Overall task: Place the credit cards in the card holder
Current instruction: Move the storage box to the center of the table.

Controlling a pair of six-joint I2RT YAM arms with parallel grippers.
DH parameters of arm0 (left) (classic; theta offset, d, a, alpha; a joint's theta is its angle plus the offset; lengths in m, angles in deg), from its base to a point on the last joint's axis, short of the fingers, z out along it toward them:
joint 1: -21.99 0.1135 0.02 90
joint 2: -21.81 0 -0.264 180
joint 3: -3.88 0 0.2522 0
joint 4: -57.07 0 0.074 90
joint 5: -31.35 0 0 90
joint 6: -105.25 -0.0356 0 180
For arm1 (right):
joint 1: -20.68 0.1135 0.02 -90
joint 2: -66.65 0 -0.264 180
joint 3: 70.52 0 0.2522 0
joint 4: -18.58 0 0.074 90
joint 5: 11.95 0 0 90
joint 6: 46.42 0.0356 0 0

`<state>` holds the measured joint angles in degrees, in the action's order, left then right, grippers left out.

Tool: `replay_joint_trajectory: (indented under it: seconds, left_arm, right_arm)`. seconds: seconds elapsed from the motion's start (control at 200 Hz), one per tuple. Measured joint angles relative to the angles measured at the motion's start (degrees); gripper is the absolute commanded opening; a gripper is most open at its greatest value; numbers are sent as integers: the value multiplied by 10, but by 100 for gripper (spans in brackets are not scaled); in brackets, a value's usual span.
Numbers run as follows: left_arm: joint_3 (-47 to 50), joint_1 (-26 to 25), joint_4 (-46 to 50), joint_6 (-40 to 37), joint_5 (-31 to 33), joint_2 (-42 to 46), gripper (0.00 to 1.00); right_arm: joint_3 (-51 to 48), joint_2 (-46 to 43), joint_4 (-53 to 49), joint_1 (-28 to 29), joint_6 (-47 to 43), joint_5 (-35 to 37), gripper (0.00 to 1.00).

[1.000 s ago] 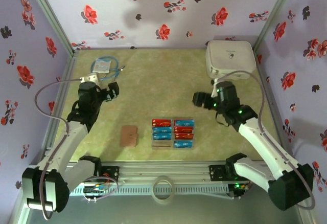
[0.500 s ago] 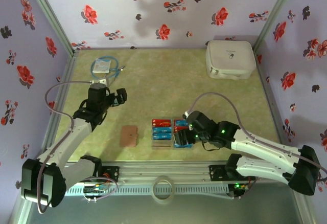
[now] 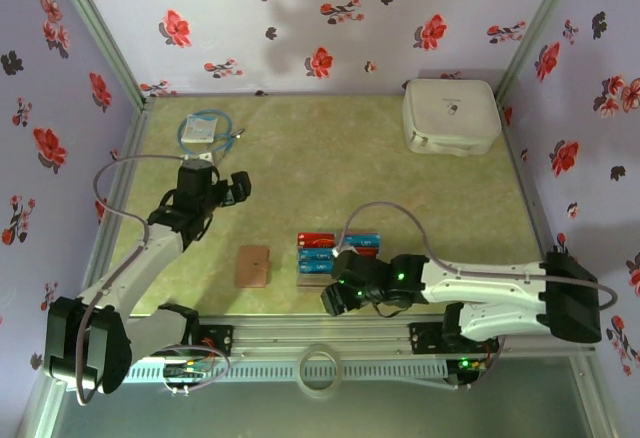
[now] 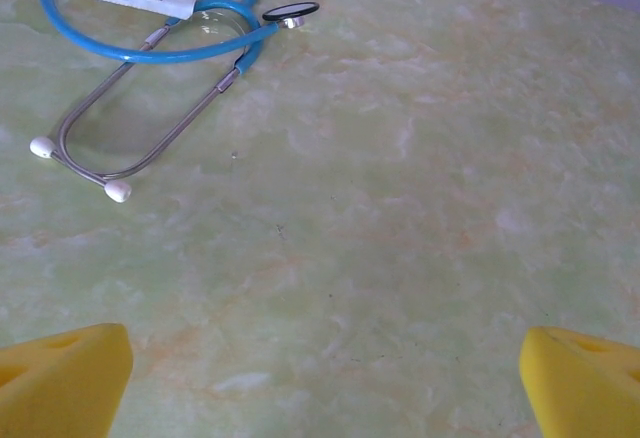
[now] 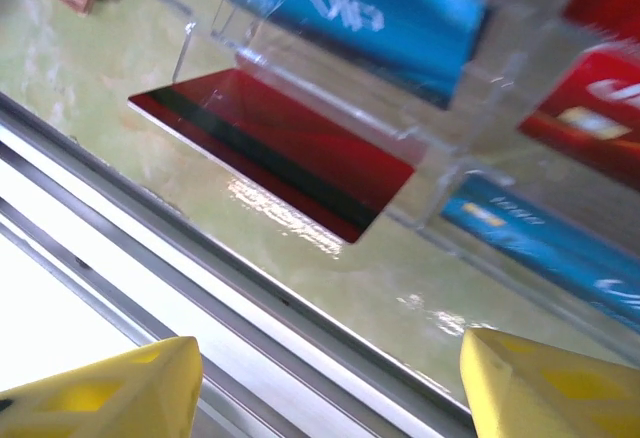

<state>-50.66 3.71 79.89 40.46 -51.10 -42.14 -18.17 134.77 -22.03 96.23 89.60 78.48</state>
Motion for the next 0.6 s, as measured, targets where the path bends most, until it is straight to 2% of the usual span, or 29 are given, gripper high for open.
replay_joint_trajectory:
  seconds: [0.18, 0.6]
  left_arm:
    - [-5, -3, -1, 0, 0, -8, 100]
    - [-15, -7, -3, 0, 4, -19, 100]
  right_arm:
    - [0, 39, 35, 28, 22, 3, 69]
    - [1, 101, 81, 30, 27, 39, 71]
